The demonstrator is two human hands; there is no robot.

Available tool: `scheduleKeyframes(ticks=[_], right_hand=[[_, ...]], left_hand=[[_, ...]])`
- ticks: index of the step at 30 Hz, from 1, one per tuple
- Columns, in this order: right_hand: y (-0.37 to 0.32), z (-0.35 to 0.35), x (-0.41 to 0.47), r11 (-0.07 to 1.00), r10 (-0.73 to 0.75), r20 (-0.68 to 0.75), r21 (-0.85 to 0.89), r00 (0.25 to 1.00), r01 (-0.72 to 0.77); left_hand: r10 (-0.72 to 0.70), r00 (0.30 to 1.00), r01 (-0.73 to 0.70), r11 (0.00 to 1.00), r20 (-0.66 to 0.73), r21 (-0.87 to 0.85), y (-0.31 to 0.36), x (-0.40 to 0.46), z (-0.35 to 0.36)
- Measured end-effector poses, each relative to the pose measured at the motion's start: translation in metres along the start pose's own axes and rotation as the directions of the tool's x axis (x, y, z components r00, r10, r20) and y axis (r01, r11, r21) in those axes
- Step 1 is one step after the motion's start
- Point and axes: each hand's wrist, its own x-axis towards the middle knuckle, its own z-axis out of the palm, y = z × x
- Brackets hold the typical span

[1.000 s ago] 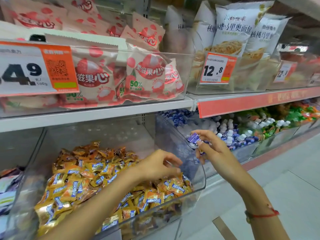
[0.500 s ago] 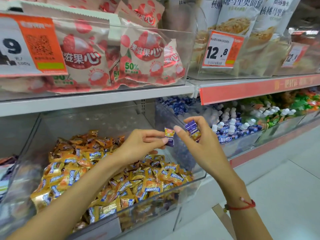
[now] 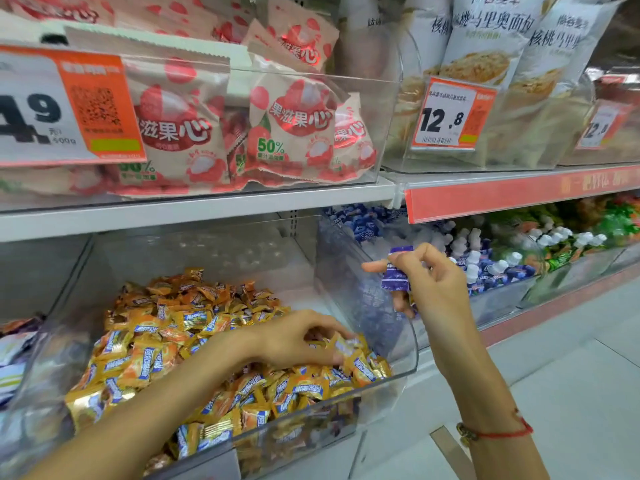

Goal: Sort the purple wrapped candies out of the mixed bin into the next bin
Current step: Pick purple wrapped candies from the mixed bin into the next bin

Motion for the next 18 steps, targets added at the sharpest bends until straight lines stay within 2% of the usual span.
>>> scheduleKeyframes(ticks=[1,2,4,5,7,8,9,11,13,15,18], right_hand=[[0.0,0.0,0.0,1.0,0.011,0.017,-0.008,1.0,-0.011],[0.001,-0.001,0.0,0.999,0.027,0.033,-0.021,0.999,-0.027],[0.006,-0.002,0.001,0.995,0.065,0.072,-0.073,0.995,-0.06],[0.008,-0.002,0.002,0.991,0.079,0.09,-0.111,0.993,-0.069],[0.013,-0.001,0.004,0.983,0.083,0.128,-0.173,0.988,-0.06],[0.015,-0.001,0.006,0.984,0.071,0.144,-0.174,0.987,-0.045],[0.016,0.001,0.007,0.987,0.059,0.149,-0.158,0.987,-0.035],[0.017,0.004,0.008,0.991,0.04,0.136,-0.129,0.99,-0.023],[0.019,0.007,0.009,0.988,0.018,0.108,-0.157,0.994,-0.001],[0.022,0.008,0.01,0.978,-0.003,0.111,-0.205,0.994,0.026],[0.024,0.008,0.009,0.969,-0.01,0.142,-0.243,0.99,0.045]], left_hand=[[-0.02,0.994,0.027,0.998,-0.107,0.065,-0.006,0.006,-0.002],[-0.041,0.978,0.087,0.972,-0.206,0.22,-0.012,0.01,-0.007],[-0.092,0.922,0.281,0.827,-0.376,0.488,-0.021,0.012,-0.016],[-0.103,0.891,0.343,0.789,-0.441,0.509,-0.026,0.012,-0.019],[-0.082,0.844,0.355,0.826,-0.53,0.437,-0.026,0.01,-0.024],[-0.06,0.851,0.295,0.877,-0.522,0.38,-0.023,0.008,-0.027],[-0.041,0.887,0.203,0.929,-0.459,0.309,-0.019,0.009,-0.028],[0.033,0.977,0.005,0.984,-0.21,0.178,-0.005,0.014,-0.022],[0.073,0.997,-0.07,0.972,-0.007,0.224,0.002,0.024,-0.008],[0.024,1.0,-0.025,0.947,0.005,0.319,-0.002,0.033,-0.002],[-0.095,0.981,0.171,0.843,-0.17,0.51,-0.009,0.028,-0.011]])
